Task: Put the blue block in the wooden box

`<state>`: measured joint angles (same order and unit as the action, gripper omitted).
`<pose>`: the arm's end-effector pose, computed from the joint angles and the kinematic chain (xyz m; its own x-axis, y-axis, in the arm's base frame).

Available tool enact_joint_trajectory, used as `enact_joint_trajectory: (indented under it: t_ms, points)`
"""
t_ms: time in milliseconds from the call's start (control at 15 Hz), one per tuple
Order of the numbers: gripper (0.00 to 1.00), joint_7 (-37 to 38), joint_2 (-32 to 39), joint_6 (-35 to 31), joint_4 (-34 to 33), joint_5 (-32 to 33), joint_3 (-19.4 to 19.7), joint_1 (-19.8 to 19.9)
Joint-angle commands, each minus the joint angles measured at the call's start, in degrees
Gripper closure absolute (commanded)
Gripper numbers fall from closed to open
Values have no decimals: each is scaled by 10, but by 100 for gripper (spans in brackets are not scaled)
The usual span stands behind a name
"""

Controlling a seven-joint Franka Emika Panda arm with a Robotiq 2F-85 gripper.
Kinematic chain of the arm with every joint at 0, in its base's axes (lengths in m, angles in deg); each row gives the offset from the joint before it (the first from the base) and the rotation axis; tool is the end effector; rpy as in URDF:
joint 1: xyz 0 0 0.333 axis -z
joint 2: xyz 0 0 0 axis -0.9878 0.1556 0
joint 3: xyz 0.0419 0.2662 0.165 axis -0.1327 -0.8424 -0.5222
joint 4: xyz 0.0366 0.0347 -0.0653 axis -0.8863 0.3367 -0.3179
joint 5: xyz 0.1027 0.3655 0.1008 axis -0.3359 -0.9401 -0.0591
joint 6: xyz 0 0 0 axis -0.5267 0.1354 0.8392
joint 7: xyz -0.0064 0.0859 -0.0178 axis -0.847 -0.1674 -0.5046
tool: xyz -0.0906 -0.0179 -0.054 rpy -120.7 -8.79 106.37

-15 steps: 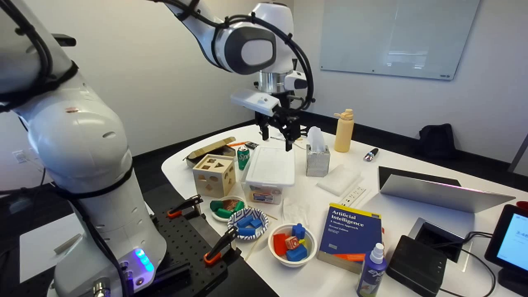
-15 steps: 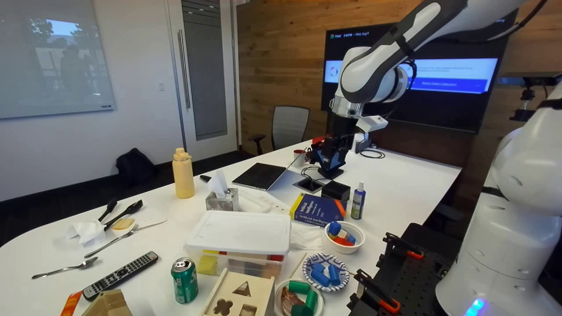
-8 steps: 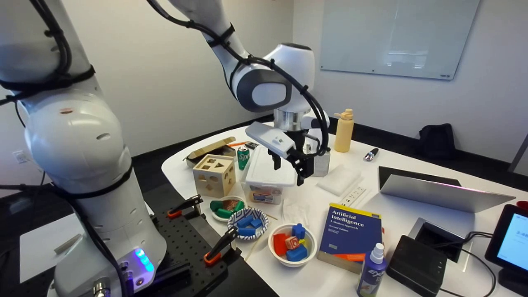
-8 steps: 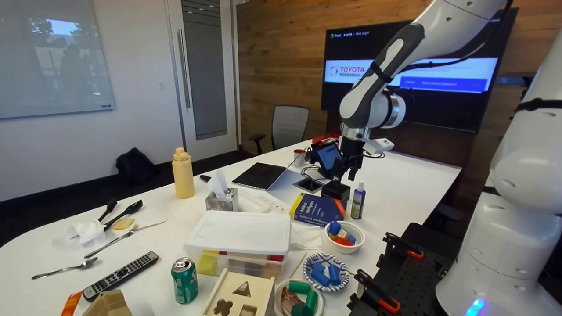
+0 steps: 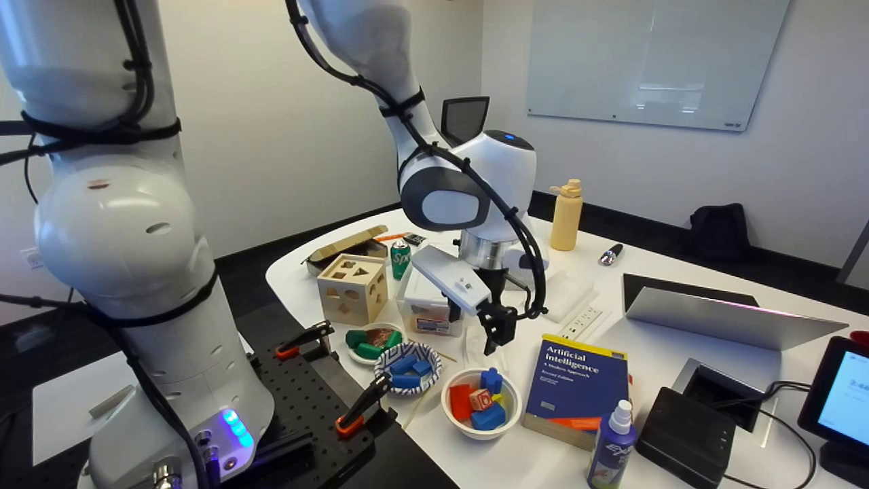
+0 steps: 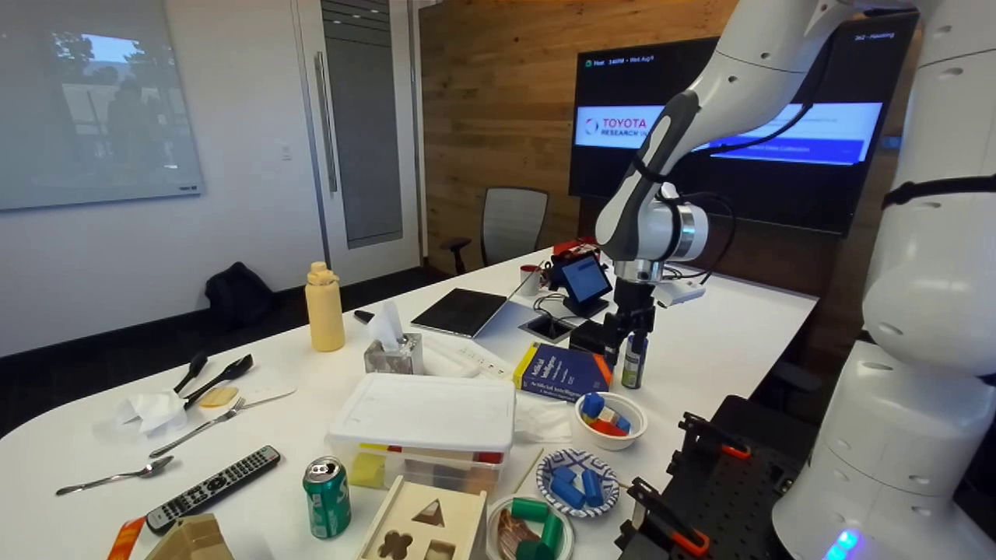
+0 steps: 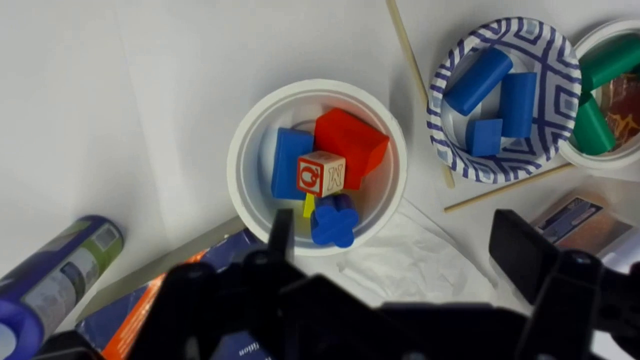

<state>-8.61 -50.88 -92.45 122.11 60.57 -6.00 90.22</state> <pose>0.3682 -0.1862 0.1914 0.9926 -0.1129 -0.0449 -0.1168 -0.9884 -0.0967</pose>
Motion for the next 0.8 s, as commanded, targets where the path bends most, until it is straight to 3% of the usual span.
enact_joint_trajectory:
  t_ms: [0, 200, 733]
  points:
    - [0, 8, 6, 7, -6, 10, -34, 37]
    - [0, 24, 19, 2, -16, 27, -39, 40]
    - [0, 108, 160, -52, -77, 44, -78, 63]
